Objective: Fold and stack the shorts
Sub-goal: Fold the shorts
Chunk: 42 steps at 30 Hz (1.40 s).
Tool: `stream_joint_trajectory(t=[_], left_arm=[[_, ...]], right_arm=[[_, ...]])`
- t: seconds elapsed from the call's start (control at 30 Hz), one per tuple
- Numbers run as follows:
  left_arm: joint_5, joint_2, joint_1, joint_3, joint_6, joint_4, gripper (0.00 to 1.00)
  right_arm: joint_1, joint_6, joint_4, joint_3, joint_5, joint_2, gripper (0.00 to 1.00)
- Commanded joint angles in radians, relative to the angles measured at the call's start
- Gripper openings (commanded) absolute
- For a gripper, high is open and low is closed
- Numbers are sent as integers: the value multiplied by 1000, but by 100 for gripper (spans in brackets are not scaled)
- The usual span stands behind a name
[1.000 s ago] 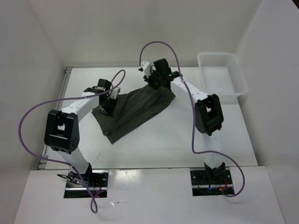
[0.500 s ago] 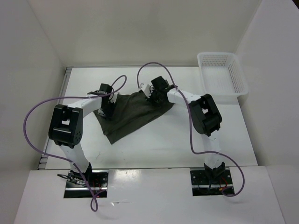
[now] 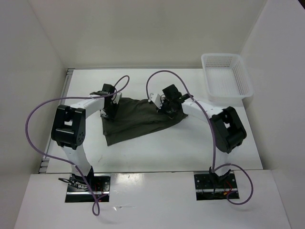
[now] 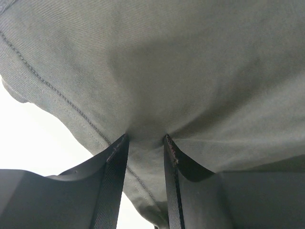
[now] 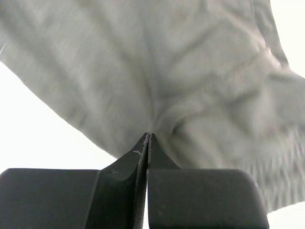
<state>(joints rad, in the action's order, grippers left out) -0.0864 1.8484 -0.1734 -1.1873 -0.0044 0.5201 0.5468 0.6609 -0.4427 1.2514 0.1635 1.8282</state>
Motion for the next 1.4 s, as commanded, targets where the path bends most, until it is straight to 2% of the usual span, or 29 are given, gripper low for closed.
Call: stream_joint_trajectory(t=[0.0,0.13,0.23,0.4,0.47,0.53,0.6,0.7,0.77,0.93,1.13,1.27,1.3,1.33,1.37], left_arm=[[-78,103,12,-4,4,-58,43],[-101,141,12,-60,4,-80,43],[-110,132,12,-112,4,-95,43],[-59,-6,-55,-161,4,-69,43],[-47,-40,-118,-176,4,-13,44],[-4,-72,-173,-198,4,32,44],[20,-83,-207,-198,4,69,45],[48,-59,-267,-189,4,69,47],[59,-37,-311,-189,4,58,47],[39,29,-373,-201,4,25,48],[-15,61,-410,-173,4,0,48],[-35,72,-420,-147,4,0,34],[-44,72,-420,-147,4,0,24],[-44,72,-420,-147,4,0,18],[-56,72,-420,-147,4,0,13]], right_arm=[[28,31,-59,-82,-10,-134,0],[38,52,-94,-187,-1,-196,0],[38,40,-94,-187,-1,-224,0],[38,-73,-28,-95,-1,-263,0],[7,-171,-12,-32,40,-254,1],[-63,-298,19,23,76,-241,8],[-119,-381,63,46,116,-216,23],[-235,-526,126,57,129,-182,39],[-292,-584,150,66,130,-153,43],[-326,-639,182,66,148,-109,59],[-361,-666,193,-6,169,-109,67],[-361,-685,239,-78,169,-109,69],[-361,-695,239,-90,169,-96,69],[-361,-695,249,-90,169,-96,66],[-361,-695,249,-90,169,-84,56]])
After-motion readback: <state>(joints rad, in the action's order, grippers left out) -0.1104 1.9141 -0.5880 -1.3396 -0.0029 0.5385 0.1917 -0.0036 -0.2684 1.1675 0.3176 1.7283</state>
